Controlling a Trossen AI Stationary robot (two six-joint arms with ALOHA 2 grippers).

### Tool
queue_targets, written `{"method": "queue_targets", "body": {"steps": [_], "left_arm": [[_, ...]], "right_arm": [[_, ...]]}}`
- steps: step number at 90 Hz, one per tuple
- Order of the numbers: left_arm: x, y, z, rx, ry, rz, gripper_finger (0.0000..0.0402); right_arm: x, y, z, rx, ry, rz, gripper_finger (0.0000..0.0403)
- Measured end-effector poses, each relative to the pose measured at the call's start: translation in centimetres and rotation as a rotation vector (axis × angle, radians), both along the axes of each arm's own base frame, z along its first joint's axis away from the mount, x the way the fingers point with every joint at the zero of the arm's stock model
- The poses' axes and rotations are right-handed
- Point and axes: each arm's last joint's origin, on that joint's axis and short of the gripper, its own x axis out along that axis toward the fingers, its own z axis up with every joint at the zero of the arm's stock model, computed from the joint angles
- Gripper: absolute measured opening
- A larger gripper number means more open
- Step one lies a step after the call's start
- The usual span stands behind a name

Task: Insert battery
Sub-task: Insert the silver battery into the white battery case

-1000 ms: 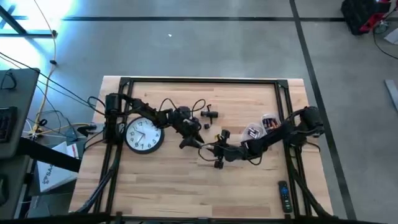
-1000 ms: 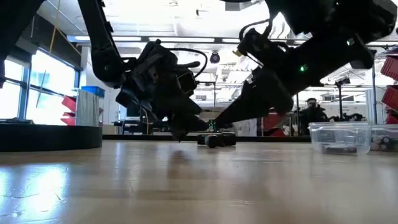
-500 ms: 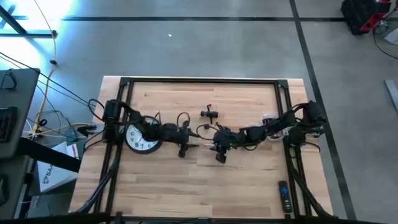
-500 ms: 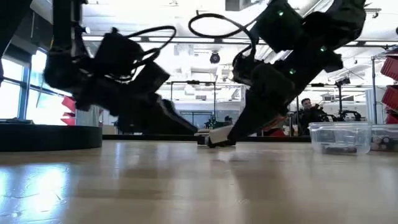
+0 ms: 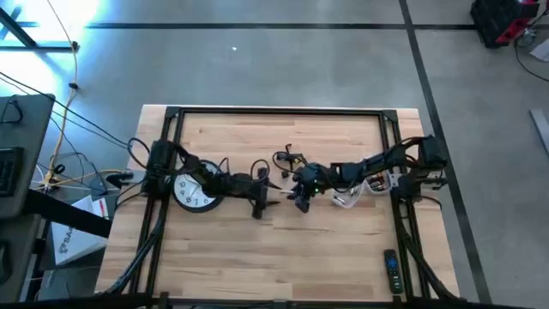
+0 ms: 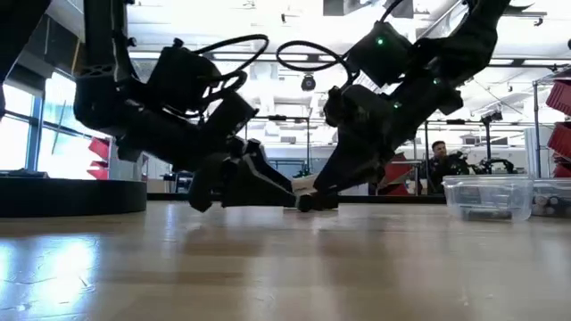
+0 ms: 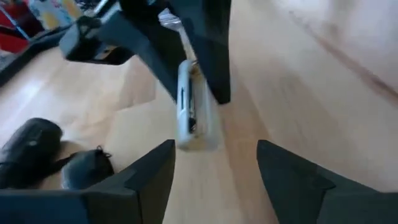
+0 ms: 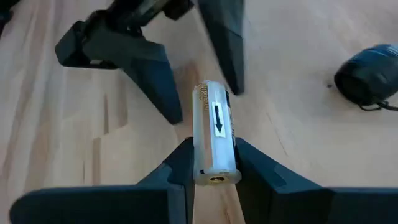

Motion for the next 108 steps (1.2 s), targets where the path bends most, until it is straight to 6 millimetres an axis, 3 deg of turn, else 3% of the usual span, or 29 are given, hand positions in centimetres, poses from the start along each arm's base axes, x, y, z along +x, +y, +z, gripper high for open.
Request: {"method": "queue_targets", "body": {"steps": [44, 85, 108], "left_arm": [[0.4, 0.0, 0.4, 0.008, -0.025, 0.008, 0.0218], [0.4, -0.5, 0.3, 0.034, -0.023, 0.032, 0.0079], [0.4, -0.5, 0.3, 0.03, -0.024, 0.033, 0.0073]], "right_arm": [[0.1, 0.1, 0.0, 0.0, -0.007, 0.001, 0.0062], [0.1, 0.0, 0.1, 0.003, -0.014, -0.007, 0.0062], [0.1, 0.1, 0.1, -0.018, -0.018, 0.021, 0.0062]]}}
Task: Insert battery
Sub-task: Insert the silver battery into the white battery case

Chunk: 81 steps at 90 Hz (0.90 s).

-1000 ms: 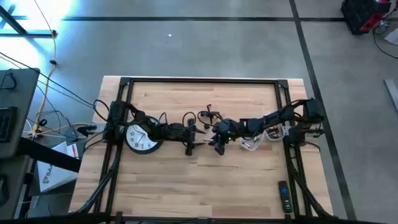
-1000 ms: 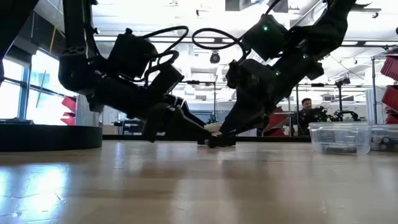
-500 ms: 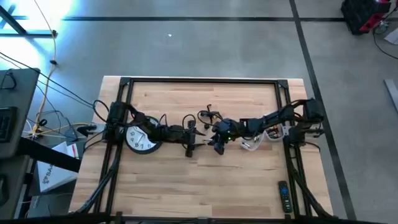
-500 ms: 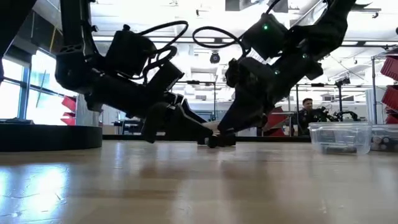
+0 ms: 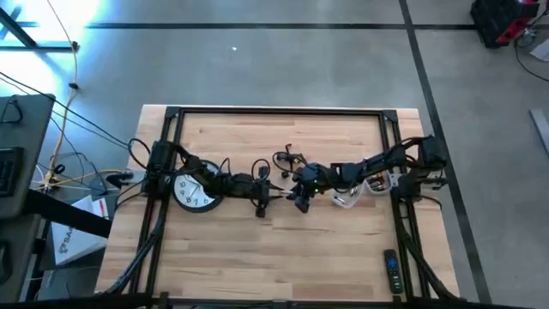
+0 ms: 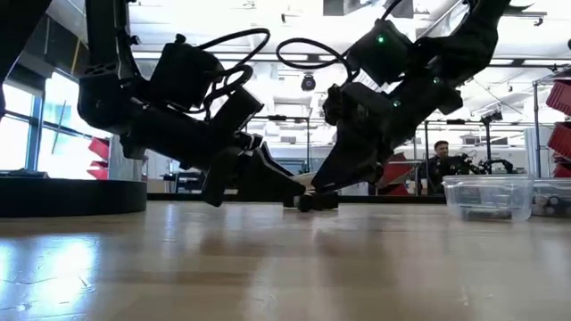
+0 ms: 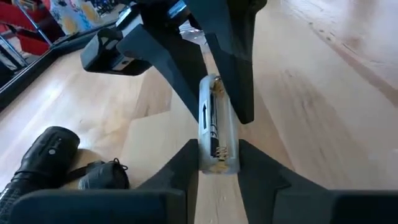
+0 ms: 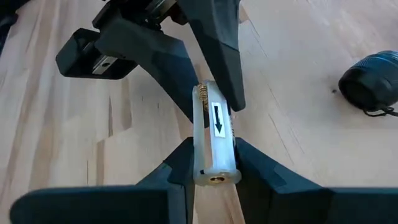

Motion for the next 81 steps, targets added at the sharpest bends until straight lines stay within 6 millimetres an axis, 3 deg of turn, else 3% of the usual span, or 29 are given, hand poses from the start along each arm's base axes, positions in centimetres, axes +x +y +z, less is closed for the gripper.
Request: {"method": "queue_targets", "body": {"steps": [14, 24, 46, 61, 81], "left_arm": [[0.0, 0.0, 0.1, -0.019, -0.006, -0.003, 0.0076], [-0.1, 0.0, 0.3, -0.03, 0.007, 0.003, 0.0072], [-0.2, 0.1, -0.1, -0.019, 0.038, 0.035, 0.0069], [-0.4, 0.3, -0.4, -0.003, 0.073, 0.076, 0.0069], [-0.5, 0.3, -0.6, -0.01, 0.088, 0.076, 0.0068]], "right_arm": [[-0.1, 0.1, 0.2, -0.005, 0.001, 0.054, 0.0071], [-0.5, -0.2, 1.5, -0.028, 0.086, 0.082, 0.0094], [-1.1, -0.5, 6.7, -0.129, 0.25, 0.065, 0.0146], [-3.9, 0.1, 9.4, -0.186, 0.465, -0.011, 0.0155], [-8.8, 0.7, 8.5, -0.222, 0.714, -0.143, 0.0155]]}}
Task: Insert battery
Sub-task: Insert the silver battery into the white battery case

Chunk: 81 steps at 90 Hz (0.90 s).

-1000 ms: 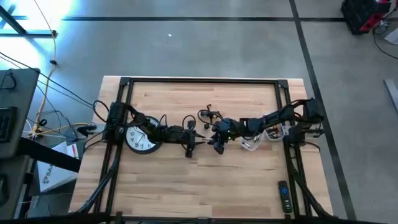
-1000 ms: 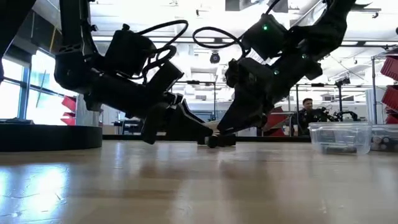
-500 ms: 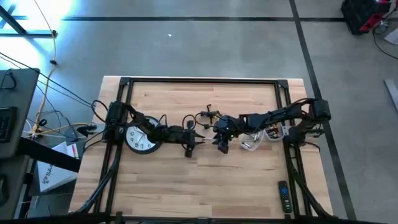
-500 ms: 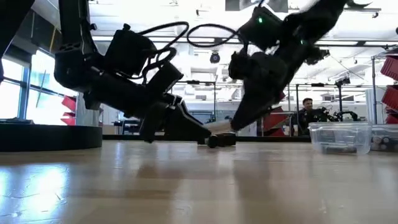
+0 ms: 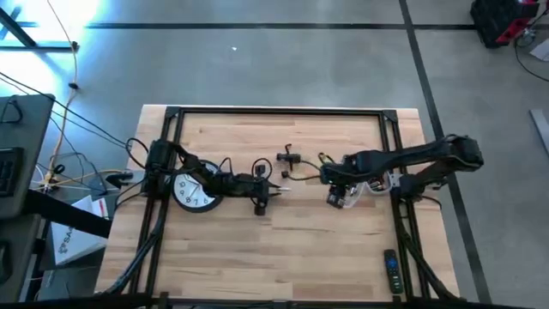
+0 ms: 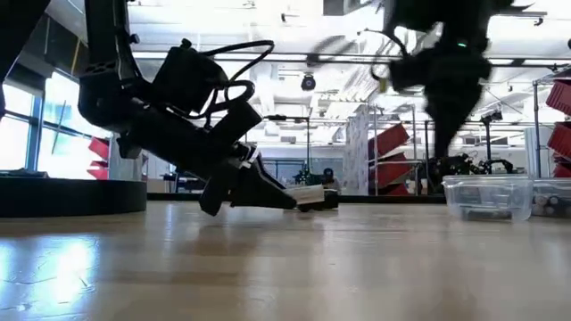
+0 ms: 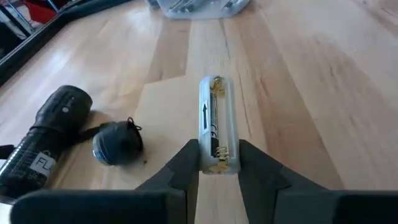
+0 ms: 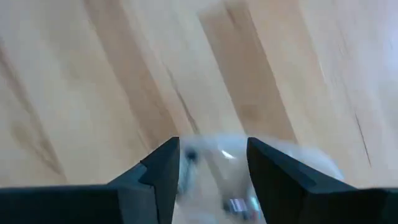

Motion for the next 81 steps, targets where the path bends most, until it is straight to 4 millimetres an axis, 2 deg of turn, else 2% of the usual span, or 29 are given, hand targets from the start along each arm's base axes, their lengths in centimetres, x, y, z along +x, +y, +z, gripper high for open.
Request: {"method": "queue_targets", "body": {"steps": [9, 24, 39, 56, 81], "left_arm": [[0.0, 0.0, 0.0, 0.0, 0.0, -0.001, 0.0068], [0.0, 0.0, 0.0, -0.006, -0.001, 0.0, 0.0068], [0.0, 0.0, 0.0, -0.009, 0.0, 0.001, 0.0068], [0.0, 0.0, 0.0, -0.016, 0.002, 0.004, 0.0071], [0.0, 0.0, -0.1, -0.018, 0.004, 0.005, 0.0076]], "right_arm": [[-0.9, 0.0, -0.6, 0.003, 0.01, -0.054, 0.0155], [-1.4, 0.2, -1.4, 0.003, 0.034, -0.044, 0.0139], [-1.5, 0.7, -1.7, 0.053, 0.033, -0.019, 0.0122], [-1.5, 1.0, -1.7, 0.026, 0.033, 0.0, 0.0111], [-2.3, 1.0, -3.4, 0.073, 0.056, 0.008, 0.009]]}}
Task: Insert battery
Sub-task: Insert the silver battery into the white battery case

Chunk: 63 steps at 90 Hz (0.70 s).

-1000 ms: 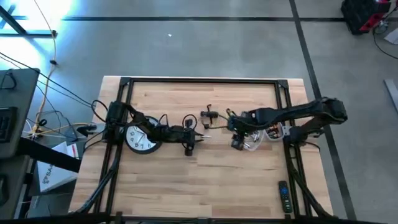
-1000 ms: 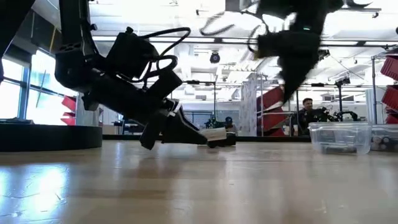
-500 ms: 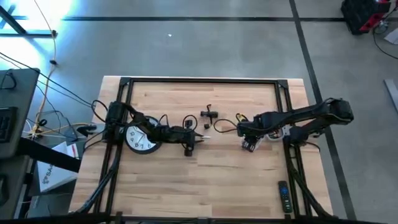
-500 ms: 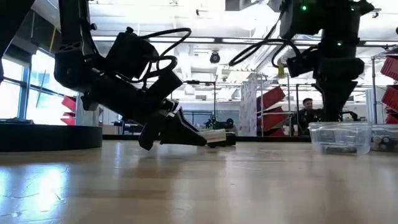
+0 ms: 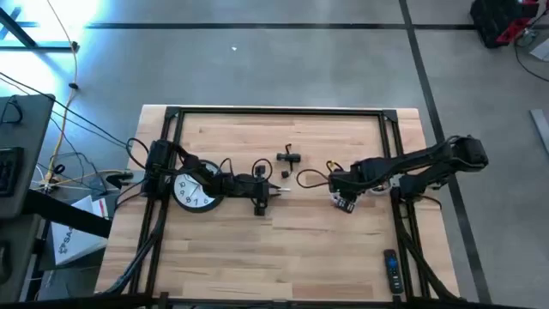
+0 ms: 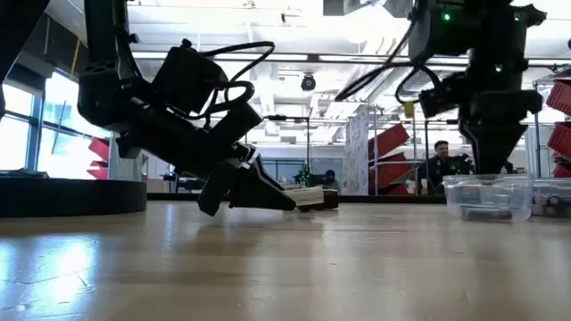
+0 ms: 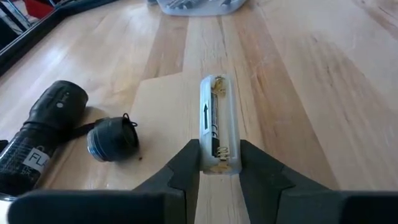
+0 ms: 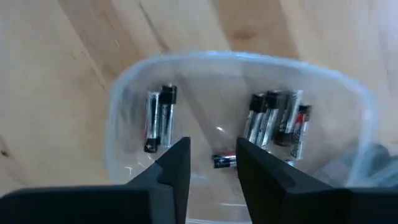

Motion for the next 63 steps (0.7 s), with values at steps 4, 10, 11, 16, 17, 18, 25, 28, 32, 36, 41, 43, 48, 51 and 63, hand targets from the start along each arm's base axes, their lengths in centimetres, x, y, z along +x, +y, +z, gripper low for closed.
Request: {"method": "queue_targets", "body": {"steps": [4, 10, 11, 16, 17, 18, 25, 28, 32, 36, 41, 43, 48, 51, 63], "left_arm": [[0.0, 0.0, 0.0, 0.0, 0.0, 0.0, 0.0076], [0.0, 0.0, 0.0, 0.0, 0.0, 0.0, 0.0077], [0.0, 0.0, 0.0, -0.001, 0.0, 0.0, 0.0077], [0.0, 0.0, 0.0, -0.002, 0.0, 0.001, 0.0077], [0.0, 0.0, 0.0, -0.002, 0.0, 0.001, 0.0077], [0.0, 0.0, 0.0, -0.002, 0.0, 0.001, 0.0077], [0.0, 0.0, 0.0, -0.002, -0.001, 0.001, 0.0078], [0.0, 0.0, 0.0, -0.002, -0.001, 0.001, 0.0078], [0.0, 0.0, 0.0, -0.003, 0.0, 0.001, 0.0078], [0.0, 0.0, 0.0, -0.003, -0.001, 0.001, 0.0078], [0.0, 0.0, 0.0, -0.003, -0.001, 0.002, 0.0078], [0.0, 0.0, 0.0, -0.003, -0.001, 0.001, 0.0078], [0.0, 0.0, 0.0, -0.003, -0.001, 0.001, 0.0078], [0.0, 0.0, 0.0, -0.003, -0.001, 0.001, 0.0078], [0.0, 0.0, 0.0, -0.004, -0.001, 0.001, 0.0078]], "right_arm": [[0.0, 0.1, -0.3, 0.036, -0.006, 0.013, 0.0088], [-0.1, 0.2, -0.7, 0.087, -0.019, 0.023, 0.0086], [-0.1, 0.3, -0.8, 0.09, -0.022, 0.025, 0.0086], [0.0, 0.3, -1.0, 0.097, -0.036, 0.037, 0.0086], [0.0, 0.3, -1.0, 0.098, -0.039, 0.042, 0.0086], [0.0, 0.3, -1.0, 0.099, -0.042, 0.045, 0.0086], [0.1, 0.3, -1.3, 0.097, -0.065, 0.072, 0.0086], [0.1, 0.3, -1.4, 0.096, -0.077, 0.081, 0.0086], [0.2, 0.3, -1.6, 0.095, -0.091, 0.095, 0.0086], [0.1, 0.3, -1.8, 0.094, -0.098, 0.108, 0.0086], [0.0, 0.3, -2.1, 0.092, -0.094, 0.121, 0.0086], [-0.1, 0.3, -2.2, 0.092, -0.091, 0.125, 0.0086], [-0.2, 0.3, -2.4, 0.091, -0.088, 0.126, 0.0086], [-0.2, 0.3, -2.5, 0.088, -0.089, 0.125, 0.0086], [-0.2, 0.2, -2.7, 0.055, -0.097, 0.123, 0.0086]]}}
